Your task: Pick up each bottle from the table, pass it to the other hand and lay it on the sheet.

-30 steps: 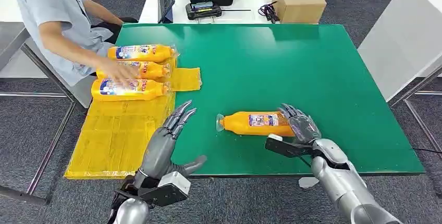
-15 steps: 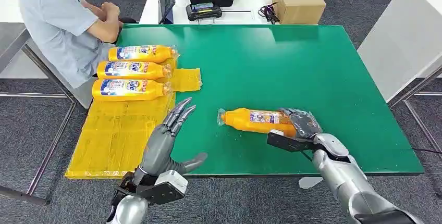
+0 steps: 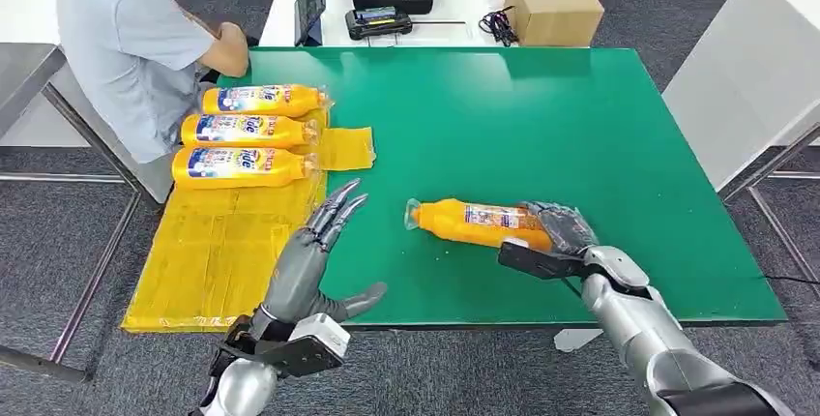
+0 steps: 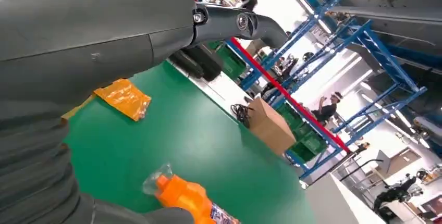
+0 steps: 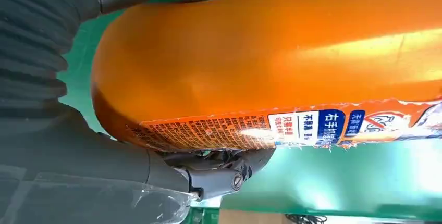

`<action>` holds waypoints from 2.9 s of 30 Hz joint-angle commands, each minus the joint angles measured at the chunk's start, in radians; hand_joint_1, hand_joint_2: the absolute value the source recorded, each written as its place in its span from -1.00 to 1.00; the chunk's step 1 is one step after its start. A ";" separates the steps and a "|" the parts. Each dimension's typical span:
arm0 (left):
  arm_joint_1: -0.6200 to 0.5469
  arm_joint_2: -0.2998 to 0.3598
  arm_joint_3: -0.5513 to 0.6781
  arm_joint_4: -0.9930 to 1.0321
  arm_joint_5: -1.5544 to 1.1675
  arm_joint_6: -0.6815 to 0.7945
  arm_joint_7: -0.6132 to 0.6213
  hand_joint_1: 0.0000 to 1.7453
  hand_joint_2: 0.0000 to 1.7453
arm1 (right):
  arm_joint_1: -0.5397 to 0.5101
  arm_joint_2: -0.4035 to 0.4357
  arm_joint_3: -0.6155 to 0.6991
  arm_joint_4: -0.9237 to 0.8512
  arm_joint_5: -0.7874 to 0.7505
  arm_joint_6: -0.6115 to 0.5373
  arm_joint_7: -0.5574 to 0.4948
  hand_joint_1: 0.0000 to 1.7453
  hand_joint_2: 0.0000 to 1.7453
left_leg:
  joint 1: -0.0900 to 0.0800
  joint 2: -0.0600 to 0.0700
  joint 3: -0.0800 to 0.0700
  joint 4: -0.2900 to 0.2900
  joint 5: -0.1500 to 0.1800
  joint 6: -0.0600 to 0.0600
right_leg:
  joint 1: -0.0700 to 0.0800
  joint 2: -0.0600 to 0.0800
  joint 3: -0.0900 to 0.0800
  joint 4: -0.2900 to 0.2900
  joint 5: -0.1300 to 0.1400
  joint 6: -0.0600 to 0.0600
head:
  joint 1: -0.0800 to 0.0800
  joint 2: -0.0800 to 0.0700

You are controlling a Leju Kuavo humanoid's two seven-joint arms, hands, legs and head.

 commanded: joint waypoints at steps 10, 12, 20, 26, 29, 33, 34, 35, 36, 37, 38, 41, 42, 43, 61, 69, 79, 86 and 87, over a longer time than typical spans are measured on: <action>-0.053 -0.093 0.189 0.222 0.627 -0.180 0.040 -1.00 1.00 | 0.122 0.135 -0.137 -0.166 -0.255 0.162 -0.173 1.00 1.00 | 0.003 0.000 0.001 -0.001 0.000 -0.003 | 0.003 -0.001 0.001 -0.001 -0.001 -0.003 | 0.000 0.000; -0.062 -0.093 0.188 0.283 0.718 -0.193 0.031 -1.00 1.00 | 0.144 0.170 -0.136 -0.268 -0.311 0.210 -0.181 1.00 1.00 | 0.003 0.002 0.001 -0.001 -0.001 -0.003 | 0.003 0.002 0.001 -0.001 0.000 -0.003 | 0.000 0.000; -0.047 -0.093 0.179 0.283 0.776 -0.236 -0.008 -1.00 1.00 | 0.206 0.195 -0.123 -0.452 -0.374 0.253 -0.136 1.00 1.00 | 0.003 0.001 -0.003 0.000 -0.002 -0.005 | 0.003 0.001 -0.002 0.001 -0.002 -0.004 | 0.000 0.000; -0.036 -0.093 0.185 0.313 0.825 -0.244 -0.016 -1.00 1.00 | 0.258 0.256 -0.146 -0.579 -0.423 0.258 -0.111 1.00 1.00 | 0.003 0.003 -0.005 0.000 -0.003 -0.004 | 0.003 0.003 -0.005 0.001 -0.002 -0.003 | 0.000 0.000; -0.038 -0.093 0.194 0.334 0.828 -0.241 -0.016 -1.00 1.00 | 0.280 0.284 -0.143 -0.641 -0.439 0.270 -0.091 1.00 1.00 | 0.002 0.001 -0.007 -0.001 -0.001 -0.004 | 0.002 0.001 -0.007 0.001 -0.001 -0.003 | 0.000 0.000; -0.057 -0.093 0.197 0.385 0.859 -0.258 -0.002 -1.00 1.00 | 0.296 0.311 -0.104 -0.687 -0.442 0.279 -0.090 1.00 1.00 | 0.002 0.002 -0.008 0.000 -0.001 -0.003 | 0.002 0.001 -0.008 0.001 -0.001 -0.002 | 0.000 0.000; -0.063 -0.093 0.193 0.397 0.867 -0.273 -0.001 -1.00 1.00 | 0.293 0.309 -0.087 -0.679 -0.441 0.280 -0.090 1.00 1.00 | 0.003 0.002 -0.006 0.000 -0.002 -0.004 | 0.003 0.001 -0.006 0.001 -0.002 -0.003 | 0.000 0.000; -0.068 -0.093 0.187 0.403 0.868 -0.289 -0.003 -1.00 1.00 | 0.288 0.306 -0.071 -0.668 -0.435 0.283 -0.093 1.00 1.00 | 0.002 0.001 -0.008 -0.001 -0.001 -0.003 | 0.002 0.001 -0.008 0.001 -0.001 -0.002 | 0.000 0.000; -0.077 -0.092 0.174 0.411 0.870 -0.318 -0.012 -1.00 1.00 | 0.282 0.304 -0.060 -0.646 -0.437 0.285 -0.103 1.00 1.00 | 0.003 0.002 -0.006 0.000 -0.002 -0.004 | 0.003 0.001 -0.006 0.000 -0.001 -0.003 | 0.000 0.000; -0.084 -0.091 0.160 0.419 0.881 -0.346 -0.009 -1.00 1.00 | 0.277 0.306 -0.058 -0.620 -0.440 0.284 -0.108 1.00 1.00 | 0.002 0.001 -0.008 0.000 -0.001 -0.003 | 0.002 0.001 -0.008 0.001 -0.001 -0.002 | 0.000 0.000; -0.090 -0.090 0.149 0.434 0.895 -0.388 0.012 -1.00 1.00 | 0.268 0.306 -0.050 -0.592 -0.439 0.281 -0.129 1.00 1.00 | 0.003 0.000 -0.006 0.000 -0.002 -0.004 | 0.003 0.000 -0.006 0.000 -0.002 -0.003 | 0.000 0.000; -0.100 -0.093 0.132 0.465 0.884 -0.389 0.015 -1.00 1.00 | 0.262 0.315 -0.041 -0.561 -0.450 0.288 -0.155 1.00 1.00 | 0.003 0.000 -0.006 0.000 -0.002 -0.004 | 0.003 0.000 -0.006 0.000 -0.001 -0.003 | 0.000 0.000; -0.103 -0.093 0.129 0.475 0.884 -0.388 0.015 -1.00 1.00 | 0.262 0.318 -0.037 -0.559 -0.449 0.288 -0.155 1.00 1.00 | 0.002 0.000 -0.007 -0.001 -0.001 -0.003 | 0.002 0.000 -0.007 0.000 -0.001 -0.002 | 0.000 0.000; -0.103 -0.093 0.129 0.475 0.884 -0.388 0.015 -1.00 1.00 | 0.262 0.318 -0.037 -0.559 -0.449 0.288 -0.155 1.00 1.00 | 0.002 0.000 -0.008 -0.001 -0.001 -0.003 | 0.002 0.000 -0.007 0.000 -0.001 -0.002 | 0.000 0.000; -0.135 -0.093 0.109 0.439 0.960 -0.441 -0.021 -1.00 1.00 | 0.209 0.330 0.040 -0.384 -0.457 0.297 -0.181 1.00 1.00 | 0.003 0.000 -0.008 0.000 -0.001 -0.003 | 0.003 -0.001 -0.007 0.001 -0.001 -0.003 | 0.000 0.000; -0.166 -0.093 0.148 0.430 0.983 -0.415 -0.035 -1.00 1.00 | 0.214 0.322 0.155 -0.397 -0.489 0.316 -0.181 1.00 1.00 | 0.003 0.000 -0.008 0.000 -0.001 -0.004 | 0.003 0.000 -0.008 0.001 -0.001 -0.003 | 0.000 0.000; -0.193 -0.092 0.153 0.494 0.988 -0.411 -0.038 -0.62 1.00 | 0.200 0.316 0.224 -0.380 -0.508 0.288 -0.181 1.00 1.00 | 0.003 0.000 -0.008 0.000 -0.001 -0.003 | 0.002 0.000 -0.007 0.000 -0.001 -0.002 | 0.000 0.000; -0.193 -0.092 0.153 0.494 0.988 -0.411 -0.038 -0.62 1.00 | 0.200 0.316 0.224 -0.380 -0.508 0.288 -0.181 1.00 1.00 | 0.002 -0.001 -0.008 0.000 0.000 -0.003 | 0.002 -0.001 -0.008 0.001 -0.001 -0.002 | 0.000 0.000; -0.193 -0.092 0.153 0.494 0.988 -0.411 -0.038 -0.62 1.00 | 0.200 0.316 0.224 -0.380 -0.508 0.288 -0.181 1.00 1.00 | 0.003 -0.001 -0.008 0.000 0.000 -0.003 | 0.002 -0.001 -0.008 0.000 -0.001 -0.002 | 0.000 0.000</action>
